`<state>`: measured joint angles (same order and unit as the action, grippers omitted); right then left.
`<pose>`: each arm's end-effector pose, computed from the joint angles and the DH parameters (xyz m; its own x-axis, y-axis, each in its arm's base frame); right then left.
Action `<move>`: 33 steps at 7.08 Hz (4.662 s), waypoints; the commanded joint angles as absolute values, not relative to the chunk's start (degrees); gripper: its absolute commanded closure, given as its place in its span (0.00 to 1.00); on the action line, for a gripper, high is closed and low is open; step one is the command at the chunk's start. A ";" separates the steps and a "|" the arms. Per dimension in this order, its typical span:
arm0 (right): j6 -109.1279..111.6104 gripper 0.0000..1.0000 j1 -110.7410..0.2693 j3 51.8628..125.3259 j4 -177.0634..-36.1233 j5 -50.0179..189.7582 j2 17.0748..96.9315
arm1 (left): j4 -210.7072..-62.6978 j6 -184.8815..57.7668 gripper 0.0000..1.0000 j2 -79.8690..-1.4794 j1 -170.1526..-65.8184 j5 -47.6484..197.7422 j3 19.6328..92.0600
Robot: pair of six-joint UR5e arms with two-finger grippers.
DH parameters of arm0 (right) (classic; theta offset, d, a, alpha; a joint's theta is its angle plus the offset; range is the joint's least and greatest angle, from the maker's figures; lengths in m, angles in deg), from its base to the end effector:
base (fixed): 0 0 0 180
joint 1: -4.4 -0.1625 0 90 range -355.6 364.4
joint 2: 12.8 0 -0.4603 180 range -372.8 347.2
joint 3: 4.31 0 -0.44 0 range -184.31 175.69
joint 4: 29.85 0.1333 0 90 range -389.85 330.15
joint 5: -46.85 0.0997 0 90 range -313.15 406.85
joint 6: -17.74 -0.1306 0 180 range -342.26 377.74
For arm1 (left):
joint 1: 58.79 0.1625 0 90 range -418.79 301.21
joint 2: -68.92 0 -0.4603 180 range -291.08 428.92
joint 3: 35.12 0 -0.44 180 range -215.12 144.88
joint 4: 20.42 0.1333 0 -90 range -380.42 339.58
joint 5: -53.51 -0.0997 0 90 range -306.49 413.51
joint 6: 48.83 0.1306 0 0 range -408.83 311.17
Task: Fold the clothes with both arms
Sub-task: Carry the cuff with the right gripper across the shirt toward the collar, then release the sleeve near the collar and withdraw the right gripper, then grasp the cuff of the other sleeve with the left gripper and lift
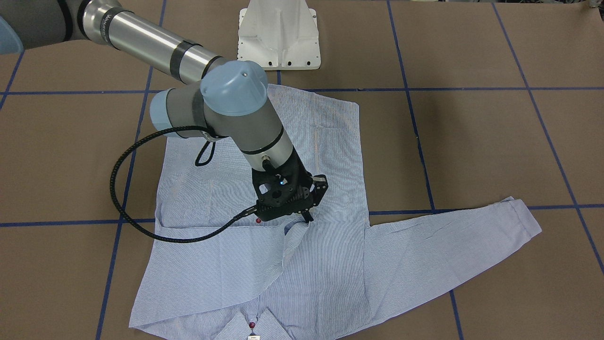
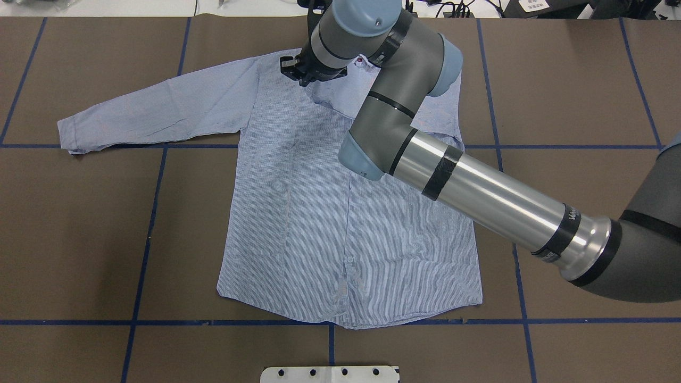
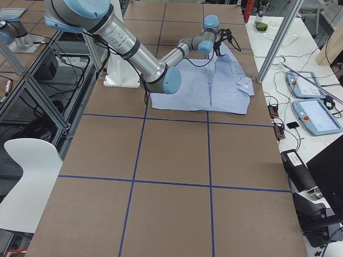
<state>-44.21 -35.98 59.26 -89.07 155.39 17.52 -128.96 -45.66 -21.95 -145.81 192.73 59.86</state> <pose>-0.6416 -0.6661 0.1182 0.4808 -0.1763 0.8589 -0.1930 0.9342 0.2999 -0.0047 -0.5717 0.6144 0.6324 0.3960 -0.6658 -0.0824 0.8890 0.4505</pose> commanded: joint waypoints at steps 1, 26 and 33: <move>-43.96 1.00 -32.01 49.62 -88.65 151.46 13.59 | -128.97 -45.66 0.00 -22.22 -145.80 192.73 59.36; -1.59 0.00 -64.86 106.96 -139.80 175.70 53.82 | -165.18 -107.27 0.18 -26.70 -118.29 163.55 42.49; -1.68 0.00 -64.77 106.96 -139.71 175.61 53.55 | -165.18 -110.00 0.45 -29.96 -118.20 163.55 38.27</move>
